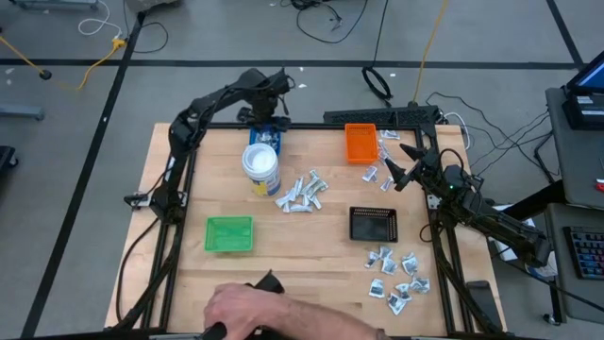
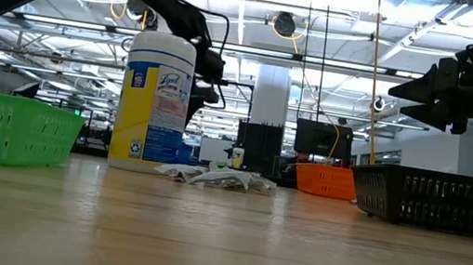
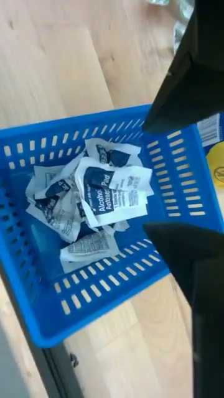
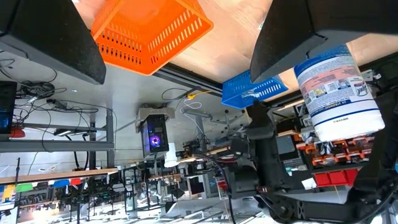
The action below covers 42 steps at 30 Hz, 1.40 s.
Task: Pick & Place First Aid Supplies
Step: Put the green bandage pack into the green bin
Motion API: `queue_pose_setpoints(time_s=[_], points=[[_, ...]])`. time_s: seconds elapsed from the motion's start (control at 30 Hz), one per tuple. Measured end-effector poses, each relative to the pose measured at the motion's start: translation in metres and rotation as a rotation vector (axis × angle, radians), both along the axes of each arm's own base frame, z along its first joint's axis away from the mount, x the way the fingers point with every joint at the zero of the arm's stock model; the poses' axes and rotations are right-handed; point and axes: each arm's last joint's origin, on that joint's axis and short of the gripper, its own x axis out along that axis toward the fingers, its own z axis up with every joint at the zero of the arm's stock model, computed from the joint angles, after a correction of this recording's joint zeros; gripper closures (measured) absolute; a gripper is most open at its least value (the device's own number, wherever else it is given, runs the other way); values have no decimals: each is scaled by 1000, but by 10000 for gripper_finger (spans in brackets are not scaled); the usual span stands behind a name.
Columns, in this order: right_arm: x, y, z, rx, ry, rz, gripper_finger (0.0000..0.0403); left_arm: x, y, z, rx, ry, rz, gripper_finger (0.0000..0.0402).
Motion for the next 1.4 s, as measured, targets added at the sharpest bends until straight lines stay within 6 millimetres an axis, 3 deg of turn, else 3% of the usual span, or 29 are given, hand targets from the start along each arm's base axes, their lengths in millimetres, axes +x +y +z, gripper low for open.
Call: queue_pose_setpoints(time_s=[0.27, 0.43, 0.6, 0.93, 1.17, 1.4], points=[[0, 0, 0, 0, 0, 0, 9, -10, -1, 37, 132, -90, -67, 92], [0, 0, 0, 0, 0, 0, 9, -11, -2, 74, 338, -217, -167, 72], [0, 0, 0, 0, 0, 0, 9, -7, -17, 110, 504, -338, -278, 65], [0, 0, 0, 0, 0, 0, 9, 14, -78, 153, 624, -492, -649, 81], [0, 0, 0, 0, 0, 0, 9, 35, -130, 162, 522, -653, -849, 94], [0, 0, 0, 0, 0, 0, 9, 54, -186, 159, 441, -685, -1058, 91]])
